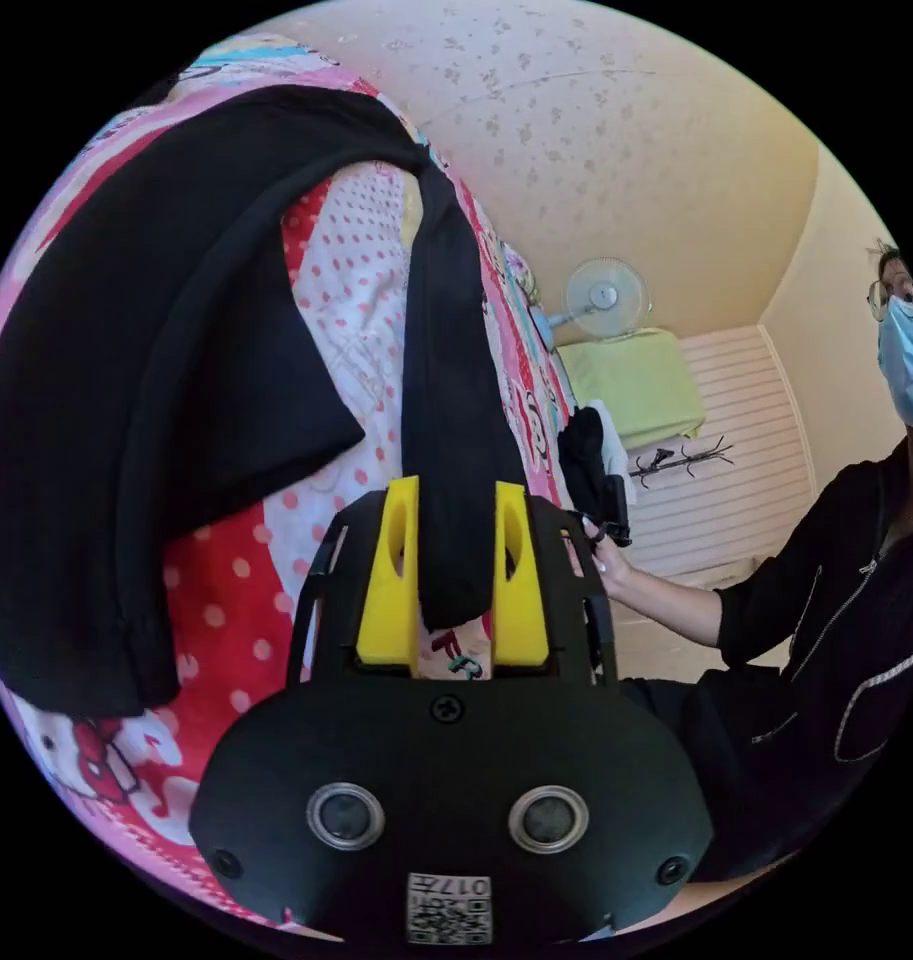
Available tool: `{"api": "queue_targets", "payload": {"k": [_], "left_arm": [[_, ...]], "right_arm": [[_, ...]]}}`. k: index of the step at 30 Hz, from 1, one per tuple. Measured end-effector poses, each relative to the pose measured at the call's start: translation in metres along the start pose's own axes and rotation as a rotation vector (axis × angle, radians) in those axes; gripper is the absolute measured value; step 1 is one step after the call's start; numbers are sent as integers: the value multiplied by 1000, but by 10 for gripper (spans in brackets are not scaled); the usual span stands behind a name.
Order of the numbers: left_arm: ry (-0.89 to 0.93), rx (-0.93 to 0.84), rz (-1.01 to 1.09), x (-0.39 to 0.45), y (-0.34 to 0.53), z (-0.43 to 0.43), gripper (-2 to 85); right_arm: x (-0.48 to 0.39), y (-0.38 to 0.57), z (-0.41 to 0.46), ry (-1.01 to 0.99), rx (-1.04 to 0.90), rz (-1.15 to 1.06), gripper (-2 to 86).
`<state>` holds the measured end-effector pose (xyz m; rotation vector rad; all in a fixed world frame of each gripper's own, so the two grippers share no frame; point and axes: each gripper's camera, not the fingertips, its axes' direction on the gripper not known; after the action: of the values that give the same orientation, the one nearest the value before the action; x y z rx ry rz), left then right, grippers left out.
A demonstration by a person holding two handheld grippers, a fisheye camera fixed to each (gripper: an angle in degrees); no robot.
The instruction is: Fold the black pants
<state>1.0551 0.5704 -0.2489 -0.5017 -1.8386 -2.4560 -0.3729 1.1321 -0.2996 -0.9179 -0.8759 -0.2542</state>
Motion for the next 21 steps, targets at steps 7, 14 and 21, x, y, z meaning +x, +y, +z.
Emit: {"api": "queue_targets", "payload": {"k": [7, 14, 21], "left_arm": [[48, -192, -27, 27, -7, 45, 29], [100, -235, 329, 162, -14, 51, 19], [110, -19, -58, 126, 94, 99, 28]], "right_arm": [[15, -4, -49, -176, 22, 52, 33], [-66, -8, -171, -37, -131, -51, 24], [-2, 31, -144, 138, -178, 175, 21]]}}
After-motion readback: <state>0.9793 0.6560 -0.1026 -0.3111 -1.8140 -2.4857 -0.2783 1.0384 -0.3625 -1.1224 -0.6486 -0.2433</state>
